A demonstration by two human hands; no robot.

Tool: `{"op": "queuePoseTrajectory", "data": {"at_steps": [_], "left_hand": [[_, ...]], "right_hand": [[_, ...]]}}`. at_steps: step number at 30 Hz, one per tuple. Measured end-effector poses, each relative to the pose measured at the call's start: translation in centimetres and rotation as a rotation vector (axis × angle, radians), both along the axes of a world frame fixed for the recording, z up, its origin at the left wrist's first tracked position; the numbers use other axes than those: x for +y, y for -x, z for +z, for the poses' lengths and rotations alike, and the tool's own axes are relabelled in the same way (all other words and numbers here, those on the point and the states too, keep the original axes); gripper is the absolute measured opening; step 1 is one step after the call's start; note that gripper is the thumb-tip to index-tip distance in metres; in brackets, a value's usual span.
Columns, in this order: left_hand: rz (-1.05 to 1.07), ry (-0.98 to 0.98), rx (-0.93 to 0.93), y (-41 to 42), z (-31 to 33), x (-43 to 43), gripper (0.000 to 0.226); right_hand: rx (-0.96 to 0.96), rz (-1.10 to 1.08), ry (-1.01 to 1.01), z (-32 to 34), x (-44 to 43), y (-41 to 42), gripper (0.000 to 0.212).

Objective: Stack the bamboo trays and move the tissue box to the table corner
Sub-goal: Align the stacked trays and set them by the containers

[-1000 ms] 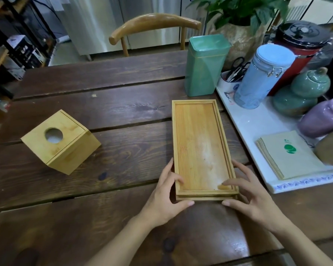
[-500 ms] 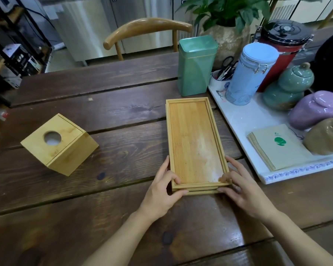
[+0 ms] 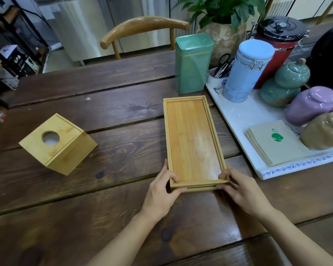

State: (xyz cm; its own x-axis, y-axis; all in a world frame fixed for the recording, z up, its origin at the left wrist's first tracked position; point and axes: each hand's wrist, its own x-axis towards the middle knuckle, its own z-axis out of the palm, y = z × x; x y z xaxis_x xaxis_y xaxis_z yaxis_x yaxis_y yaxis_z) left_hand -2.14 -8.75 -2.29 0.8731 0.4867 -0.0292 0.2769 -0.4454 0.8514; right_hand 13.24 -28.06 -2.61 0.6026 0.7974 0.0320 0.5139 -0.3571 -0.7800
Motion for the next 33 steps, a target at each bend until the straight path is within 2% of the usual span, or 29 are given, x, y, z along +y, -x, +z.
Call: {"op": "queuePoseTrajectory", "data": {"at_steps": [4, 8, 13, 19, 22, 25, 33], "left_hand": [[0.045, 0.022, 0.005, 0.1, 0.1, -0.6, 0.042], [0.039, 0.023, 0.001, 0.5, -0.3, -0.9, 0.045], [0.052, 0.015, -0.003, 0.5, -0.4, -1.1, 0.046], [0.032, -0.017, -0.002, 0.5, -0.7, -1.1, 0.060], [0.026, -0.028, 0.028, 0.7, -1.1, -1.2, 0.056], [0.030, -0.035, 0.035, 0.7, -1.1, -1.3, 0.043], [0.043, -0.043, 0.002, 0.7, -1.2, -1.3, 0.043]], "right_hand": [[-0.027, -0.048, 0.001, 0.4, 0.1, 0.5, 0.031], [-0.025, -0.038, 0.026, 0.5, -0.1, 0.6, 0.024], [-0.061, -0.027, 0.053, 0.6, -0.1, 0.9, 0.046], [-0.080, -0.021, 0.049, 0.7, 0.1, 1.0, 0.045], [-0.109, -0.019, 0.042, 0.7, 0.1, 1.0, 0.045], [-0.117, -0.015, 0.081, 0.6, -0.3, 0.8, 0.047], [-0.139, -0.016, 0.076, 0.4, -0.5, 1.1, 0.050]]}}
